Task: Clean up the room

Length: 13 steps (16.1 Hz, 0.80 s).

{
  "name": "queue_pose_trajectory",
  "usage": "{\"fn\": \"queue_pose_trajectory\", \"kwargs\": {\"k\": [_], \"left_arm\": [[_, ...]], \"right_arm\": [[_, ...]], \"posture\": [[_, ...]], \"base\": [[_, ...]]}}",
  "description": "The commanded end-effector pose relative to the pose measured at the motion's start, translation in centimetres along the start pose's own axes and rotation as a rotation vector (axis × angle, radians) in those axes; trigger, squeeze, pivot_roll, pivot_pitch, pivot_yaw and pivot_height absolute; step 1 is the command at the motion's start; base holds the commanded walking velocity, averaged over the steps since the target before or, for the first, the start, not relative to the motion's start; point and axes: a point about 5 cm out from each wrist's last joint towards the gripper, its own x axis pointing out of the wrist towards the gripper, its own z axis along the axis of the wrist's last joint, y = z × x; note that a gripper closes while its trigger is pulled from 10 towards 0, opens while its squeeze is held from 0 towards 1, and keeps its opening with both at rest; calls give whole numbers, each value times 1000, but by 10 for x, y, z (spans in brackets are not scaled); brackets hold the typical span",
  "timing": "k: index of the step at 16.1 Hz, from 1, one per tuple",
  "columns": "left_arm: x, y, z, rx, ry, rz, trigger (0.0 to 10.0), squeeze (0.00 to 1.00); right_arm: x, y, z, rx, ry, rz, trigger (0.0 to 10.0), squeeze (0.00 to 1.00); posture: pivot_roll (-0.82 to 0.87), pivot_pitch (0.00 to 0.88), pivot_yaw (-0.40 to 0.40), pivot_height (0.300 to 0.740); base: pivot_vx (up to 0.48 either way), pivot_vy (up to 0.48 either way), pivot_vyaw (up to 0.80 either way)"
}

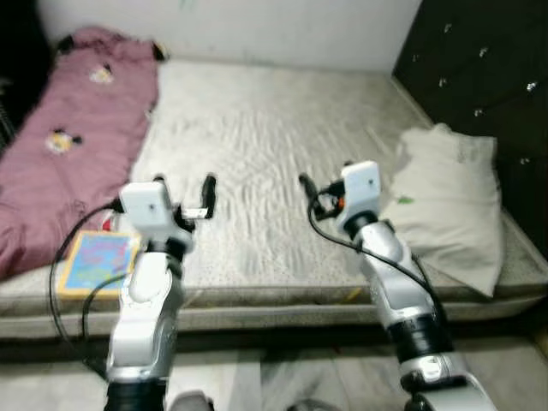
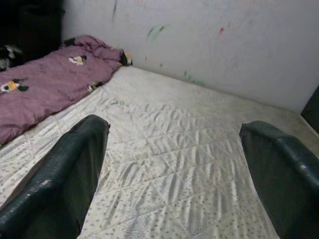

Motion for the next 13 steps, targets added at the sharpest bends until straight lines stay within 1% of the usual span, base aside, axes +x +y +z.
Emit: {"fn": "queue_pose_trajectory", "kwargs": {"k": [1, 4, 6, 9, 13], "left_arm": [[1, -3, 1, -1, -8, -14, 10000, 0], [0, -4, 0, -6, -10, -23, 10000, 0], [2, -4, 2, 1, -27, -45, 10000, 0], [4, -5, 1, 1, -28, -58, 10000, 0], [8, -6, 1, -3, -40, -64, 10000, 0]], "right_arm": [[1, -2, 3, -7, -10, -5, 10000, 0], [1, -2, 1, -10, -3, -4, 10000, 0], [4, 2, 3, -15, -16, 4, 10000, 0], [7, 3, 3, -15, -23, 6, 10000, 0], [13, 8, 8, -18, -49, 25, 10000, 0]], "posture": [[67, 0, -87, 740], [82, 0, -91, 740], [81, 0, -82, 740], [78, 0, -73, 740], [79, 0, -79, 740]], "base": [[0, 0, 0], [0, 0, 0], [285, 0, 0], [346, 0, 0], [369, 0, 0]]}}
